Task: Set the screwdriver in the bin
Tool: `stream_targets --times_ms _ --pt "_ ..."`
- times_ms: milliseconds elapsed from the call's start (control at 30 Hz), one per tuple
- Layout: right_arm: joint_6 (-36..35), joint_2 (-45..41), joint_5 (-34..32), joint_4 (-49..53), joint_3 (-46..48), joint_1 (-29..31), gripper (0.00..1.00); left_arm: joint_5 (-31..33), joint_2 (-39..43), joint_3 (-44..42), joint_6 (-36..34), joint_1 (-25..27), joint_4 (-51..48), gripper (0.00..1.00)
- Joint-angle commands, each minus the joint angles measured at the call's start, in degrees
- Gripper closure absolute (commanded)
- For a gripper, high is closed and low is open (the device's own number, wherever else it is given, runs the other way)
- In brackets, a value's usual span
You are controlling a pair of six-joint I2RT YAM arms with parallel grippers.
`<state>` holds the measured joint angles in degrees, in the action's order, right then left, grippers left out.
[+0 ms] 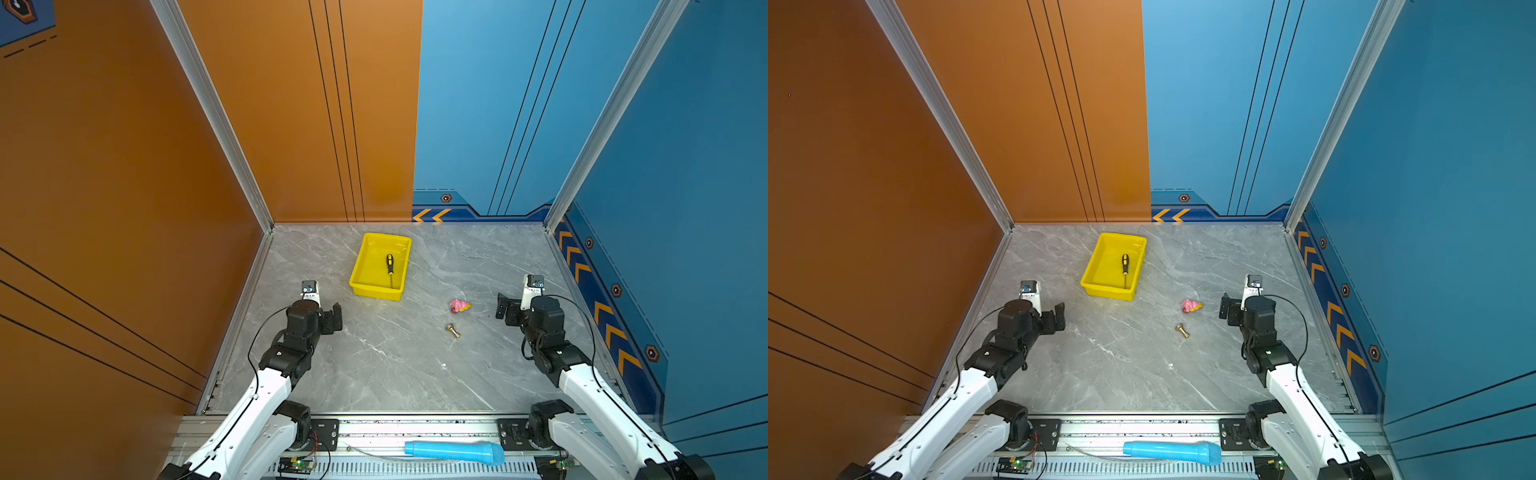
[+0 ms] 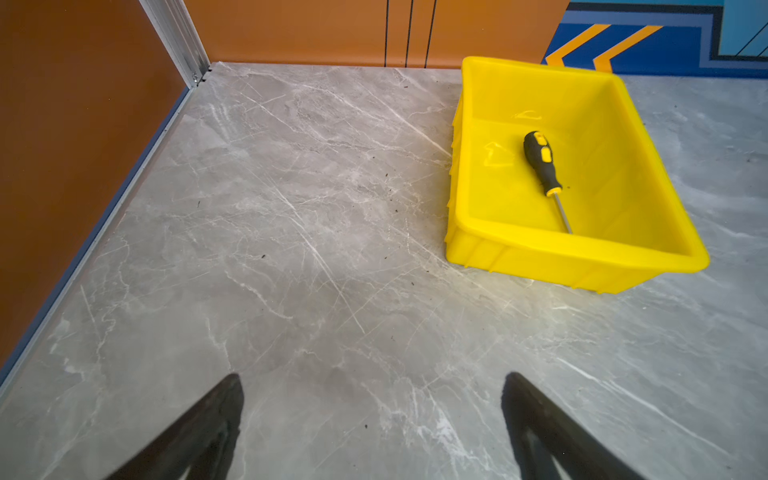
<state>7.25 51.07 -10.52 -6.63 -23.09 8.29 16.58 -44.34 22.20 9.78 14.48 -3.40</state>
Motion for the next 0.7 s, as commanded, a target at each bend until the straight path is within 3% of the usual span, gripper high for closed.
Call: stream_targets --times_ms 0,200,333,433,533,667 --pt "-1.99 2.67 1.95 -11.57 3.23 -2.43 0.0 9.52 0.77 -2.88 -1.48 -1.89 9.63 0.02" --pt "-0.69 12.27 3.62 -22.22 4.64 -5.81 0.0 6.48 -8.17 -5.69 -6.01 -8.71 21.14 0.02" --pt "-0.49 18.78 4.37 -29.04 4.05 -6.09 0.0 5.25 -16.51 -6.48 -4.46 -11.93 31.18 0.02" --pt "0.11 23.41 3.79 -35.79 4.65 -6.45 0.0 4.16 -22.47 -6.65 -2.88 -12.5 38.42 0.02" --pt "0.66 24.53 2.55 -33.59 3.07 -6.89 0.0 3.64 -25.79 -6.0 -2.32 -12.57 42.72 0.02" --pt "-1.22 25.03 3.53 -38.77 4.85 -7.43 0.0 2.32 -29.92 -4.2 -2.74 -12.64 45.23 0.02"
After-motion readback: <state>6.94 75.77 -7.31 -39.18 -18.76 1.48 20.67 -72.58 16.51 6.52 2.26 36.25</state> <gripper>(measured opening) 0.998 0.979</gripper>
